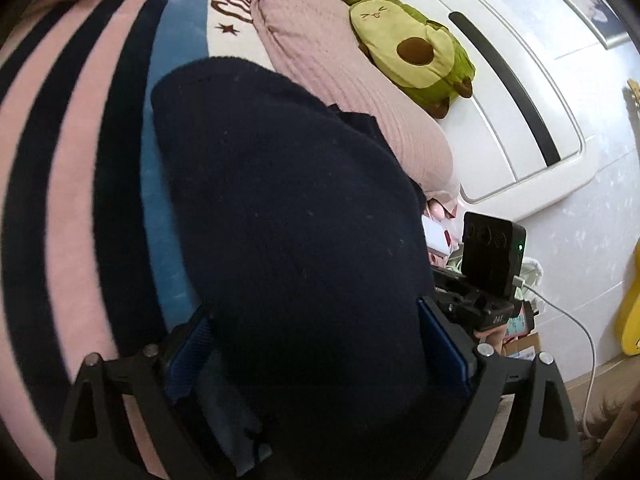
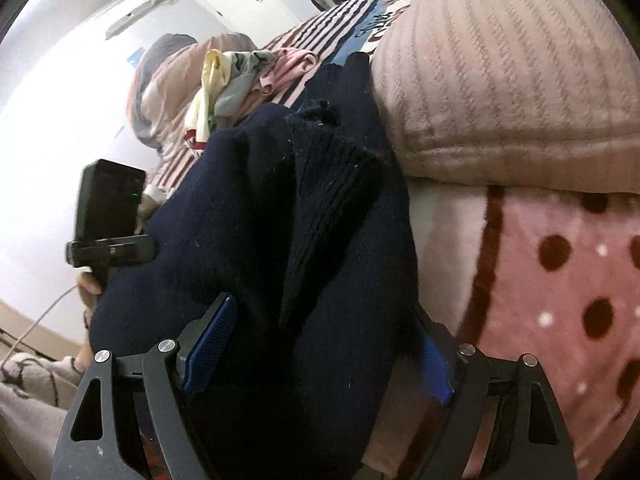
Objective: Fold small clothes
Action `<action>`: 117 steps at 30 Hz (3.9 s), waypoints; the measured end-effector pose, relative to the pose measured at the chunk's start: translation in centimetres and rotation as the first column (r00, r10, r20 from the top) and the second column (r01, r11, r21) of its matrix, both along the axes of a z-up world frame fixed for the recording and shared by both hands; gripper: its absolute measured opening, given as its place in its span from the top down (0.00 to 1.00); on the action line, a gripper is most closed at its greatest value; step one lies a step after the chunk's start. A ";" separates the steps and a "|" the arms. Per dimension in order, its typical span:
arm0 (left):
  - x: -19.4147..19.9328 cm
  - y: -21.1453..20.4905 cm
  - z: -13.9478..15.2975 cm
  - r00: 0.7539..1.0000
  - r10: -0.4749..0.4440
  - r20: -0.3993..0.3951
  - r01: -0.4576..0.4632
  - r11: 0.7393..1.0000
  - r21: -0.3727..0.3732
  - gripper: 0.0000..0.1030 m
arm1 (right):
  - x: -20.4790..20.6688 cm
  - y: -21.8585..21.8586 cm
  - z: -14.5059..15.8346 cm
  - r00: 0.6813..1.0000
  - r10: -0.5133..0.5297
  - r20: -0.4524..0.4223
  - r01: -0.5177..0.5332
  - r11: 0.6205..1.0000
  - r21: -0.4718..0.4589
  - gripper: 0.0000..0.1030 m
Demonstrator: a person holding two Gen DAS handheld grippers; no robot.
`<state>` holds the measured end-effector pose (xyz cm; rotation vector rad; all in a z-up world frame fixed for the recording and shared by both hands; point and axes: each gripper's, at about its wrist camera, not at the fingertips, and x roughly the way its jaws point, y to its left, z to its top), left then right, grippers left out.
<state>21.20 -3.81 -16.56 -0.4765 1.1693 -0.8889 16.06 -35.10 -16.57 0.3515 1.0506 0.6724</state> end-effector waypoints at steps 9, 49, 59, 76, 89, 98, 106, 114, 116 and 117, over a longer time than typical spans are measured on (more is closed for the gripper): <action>-1.0 -0.6 2.1 0.995 -0.008 0.103 0.003 0.999 0.050 0.45 | 0.3 1.0 -0.3 0.997 0.069 -0.018 -0.066 0.990 0.123 0.73; -14.0 32.2 23.1 0.767 0.298 0.568 -0.467 0.867 0.176 0.53 | -1.4 36.3 15.4 0.828 0.443 0.345 -0.511 0.849 0.137 0.83; -12.7 42.5 22.1 0.753 0.342 0.562 -0.569 0.768 0.294 0.53 | 0.8 49.7 13.6 0.791 0.545 0.280 -0.602 0.776 0.189 0.84; -6.8 51.1 12.4 0.813 0.438 0.384 -0.566 0.750 0.343 0.35 | 6.4 54.1 5.3 0.859 0.506 0.071 -0.511 0.844 0.161 0.73; -8.6 50.7 14.9 0.715 0.500 0.488 -0.691 0.612 0.385 0.26 | 5.6 51.5 6.9 0.881 0.458 0.115 -0.469 0.878 0.094 0.62; -11.8 48.5 18.6 0.631 0.510 0.585 -0.767 0.523 0.371 0.24 | 4.6 49.0 9.2 0.885 0.425 0.188 -0.445 0.892 0.082 0.56; -14.4 43.7 18.9 0.567 0.497 0.657 -0.818 0.434 0.378 0.21 | 2.1 46.1 10.8 0.865 0.421 0.274 -0.451 0.891 0.053 0.44; -16.3 37.1 19.3 0.528 0.444 0.724 -0.838 0.408 0.361 0.14 | -0.1 41.5 10.7 0.862 0.372 0.344 -0.380 0.924 -0.045 0.36; -16.6 35.1 19.4 0.510 0.435 0.742 -0.844 0.417 0.337 0.13 | -0.7 40.2 10.7 0.861 0.351 0.368 -0.349 0.934 -0.072 0.34; -16.8 34.3 19.4 0.497 0.433 0.752 -0.850 0.418 0.322 0.13 | -1.0 39.6 10.8 0.860 0.340 0.381 -0.333 0.939 -0.086 0.34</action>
